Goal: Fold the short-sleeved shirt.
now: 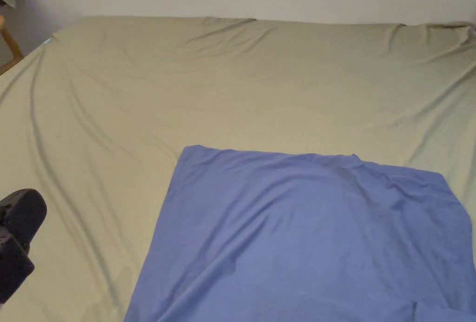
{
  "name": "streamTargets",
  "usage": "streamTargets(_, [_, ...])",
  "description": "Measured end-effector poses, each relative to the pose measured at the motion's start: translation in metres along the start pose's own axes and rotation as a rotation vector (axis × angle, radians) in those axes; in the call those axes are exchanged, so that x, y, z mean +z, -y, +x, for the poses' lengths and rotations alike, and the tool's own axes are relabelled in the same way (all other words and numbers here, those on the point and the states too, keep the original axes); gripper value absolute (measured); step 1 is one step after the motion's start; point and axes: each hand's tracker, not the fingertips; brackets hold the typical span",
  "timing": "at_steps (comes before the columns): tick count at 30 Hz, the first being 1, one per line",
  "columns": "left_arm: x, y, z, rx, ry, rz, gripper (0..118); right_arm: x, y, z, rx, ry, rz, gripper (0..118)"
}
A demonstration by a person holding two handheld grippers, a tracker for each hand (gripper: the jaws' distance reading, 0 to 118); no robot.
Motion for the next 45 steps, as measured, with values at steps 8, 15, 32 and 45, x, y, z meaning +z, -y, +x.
streamTargets(8, [-0.020, 0.043, -0.003, -0.098, 0.013, -0.283, 1, 0.002, 0.001, 0.003, -0.011, 0.023, -0.006, 0])
streamTargets(15, [-0.073, 0.172, -0.030, -0.173, 0.023, -0.715, 110, -0.003, 0.012, 0.008, -0.002, 0.020, -0.072, 0])
streamTargets(32, [-0.103, 0.185, -0.020, -0.080, 0.083, -0.800, 2, -0.034, 0.082, 0.032, 0.029, 0.059, -0.391, 0])
streamTargets(45, [-0.096, 0.141, 0.012, -0.024, 0.089, -0.636, 2, -0.086, 0.180, 0.072, -0.019, -0.027, -0.835, 118])
